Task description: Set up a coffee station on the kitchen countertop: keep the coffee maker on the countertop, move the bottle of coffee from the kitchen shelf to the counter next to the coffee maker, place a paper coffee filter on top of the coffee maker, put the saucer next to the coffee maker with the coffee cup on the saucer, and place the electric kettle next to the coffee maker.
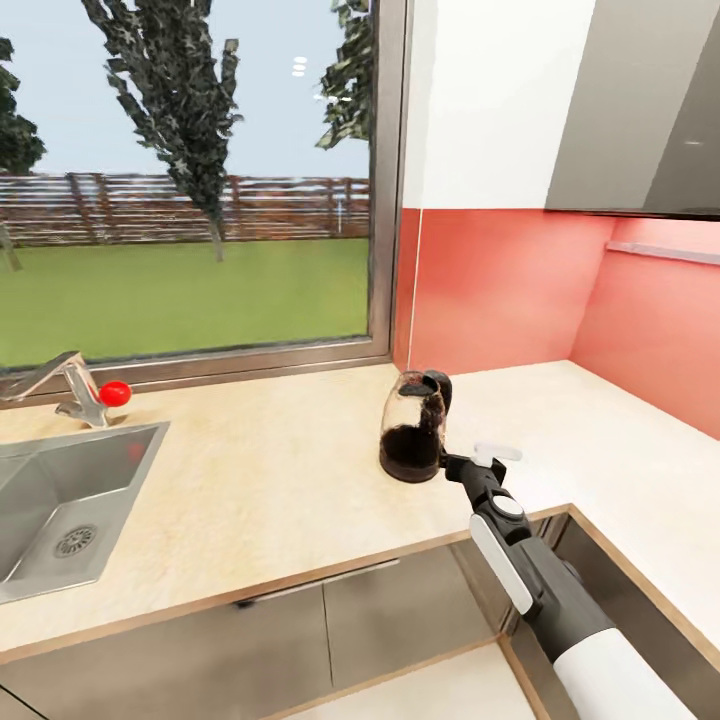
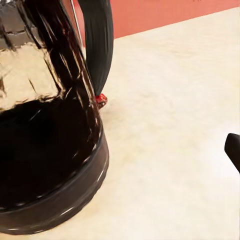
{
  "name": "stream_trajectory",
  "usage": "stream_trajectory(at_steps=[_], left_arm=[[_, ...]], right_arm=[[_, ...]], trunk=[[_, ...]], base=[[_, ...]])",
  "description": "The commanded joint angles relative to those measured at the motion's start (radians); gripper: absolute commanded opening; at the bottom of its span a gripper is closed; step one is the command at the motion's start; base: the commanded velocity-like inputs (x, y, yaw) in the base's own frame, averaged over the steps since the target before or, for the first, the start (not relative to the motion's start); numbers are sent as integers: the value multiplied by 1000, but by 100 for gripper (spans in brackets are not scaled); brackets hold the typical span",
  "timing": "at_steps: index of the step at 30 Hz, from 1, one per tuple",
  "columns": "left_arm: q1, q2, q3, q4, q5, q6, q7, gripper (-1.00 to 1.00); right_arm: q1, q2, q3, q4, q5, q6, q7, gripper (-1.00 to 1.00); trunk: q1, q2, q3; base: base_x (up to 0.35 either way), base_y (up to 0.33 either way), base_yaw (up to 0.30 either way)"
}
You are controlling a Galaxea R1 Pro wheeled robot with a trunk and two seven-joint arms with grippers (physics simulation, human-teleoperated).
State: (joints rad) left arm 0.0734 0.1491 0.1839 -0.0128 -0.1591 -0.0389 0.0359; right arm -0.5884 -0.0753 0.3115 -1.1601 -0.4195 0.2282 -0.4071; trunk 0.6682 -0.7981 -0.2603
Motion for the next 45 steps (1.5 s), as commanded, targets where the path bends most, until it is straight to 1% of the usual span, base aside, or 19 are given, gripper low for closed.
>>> stream_trajectory(at_steps=[1,3,4,6,11,18,23,24,25,26,27,28,29,31,32,33,36,40,45], left_arm=[[0,-1,8,-1,-11,-2,2,100],[0,-1,8,-1,-11,-2,2,100],[0,-2,7,-1,-11,-2,2,100],[0,-2,7,-1,-11,0,2,100],[0,-1,8,-1,-11,3,2,100],[0,0,9,-1,-11,4,3,100],[0,0,8,-1,-11,4,2,100],[0,0,8,0,-11,3,2,100],[0,0,8,0,-11,1,2,100],[0,0,8,0,-11,0,2,100],[0,0,8,0,-11,-1,2,100],[0,0,8,1,-11,-2,2,100],[0,0,8,1,-11,-2,2,100],[0,0,8,1,-11,-2,2,100],[0,1,8,1,-11,-2,2,100],[1,1,8,1,-11,-2,2,100],[2,1,8,1,-11,0,2,100],[2,1,7,1,-11,3,2,100],[2,0,6,1,-11,6,4,100]], right_arm=[[-1,-1,4,-2,0,4,-9,100],[-1,-1,3,-2,21,3,-9,100],[-2,-1,4,0,66,3,-9,100],[-1,-1,4,6,81,2,-9,100],[-1,0,3,38,90,2,-9,100],[-1,0,4,46,89,1,-9,100],[-1,-3,3,48,91,1,-7,100],[-1,-16,3,47,91,0,-6,100],[-1,-38,3,47,90,0,-5,100],[-1,-65,3,47,89,0,9,100],[-1,-92,2,47,89,0,73,100],[-1,-123,-3,55,90,0,205,100],[-1,-135,-7,65,90,0,267,100],[-1,-151,-18,79,90,0,331,100],[-1,-158,-30,84,90,0,356,100],[-1,-165,-51,89,91,-1,379,100],[-1,-169,-70,92,99,-1,395,100],[-1,-171,-77,94,103,-1,402,100],[-1,-172,-80,94,105,-1,404,100]], trunk=[[0,-1,-1],[0,-1,-1],[0,-1,-1],[0,-1,-1],[0,-1,-1],[0,-1,-2],[0,-1,-4],[0,-1,-4],[0,-1,-4],[0,-1,-4],[0,-1,-4],[0,-1,-4],[0,-1,-4],[0,-1,-4],[0,-1,-4],[0,-1,-4],[0,-1,-4],[0,-1,-4],[0,-1,-4]], base=[[16,-11,7],[8,-6,4],[8,-1,1],[70,-38,0],[186,-144,0],[193,-209,30],[45,-64,54],[11,-16,14],[6,-8,7],[3,-4,4],[2,-2,2],[0,0,0],[0,0,0],[0,0,0],[0,0,0],[0,0,0],[0,0,0],[1,0,0],[179,-119,0]])
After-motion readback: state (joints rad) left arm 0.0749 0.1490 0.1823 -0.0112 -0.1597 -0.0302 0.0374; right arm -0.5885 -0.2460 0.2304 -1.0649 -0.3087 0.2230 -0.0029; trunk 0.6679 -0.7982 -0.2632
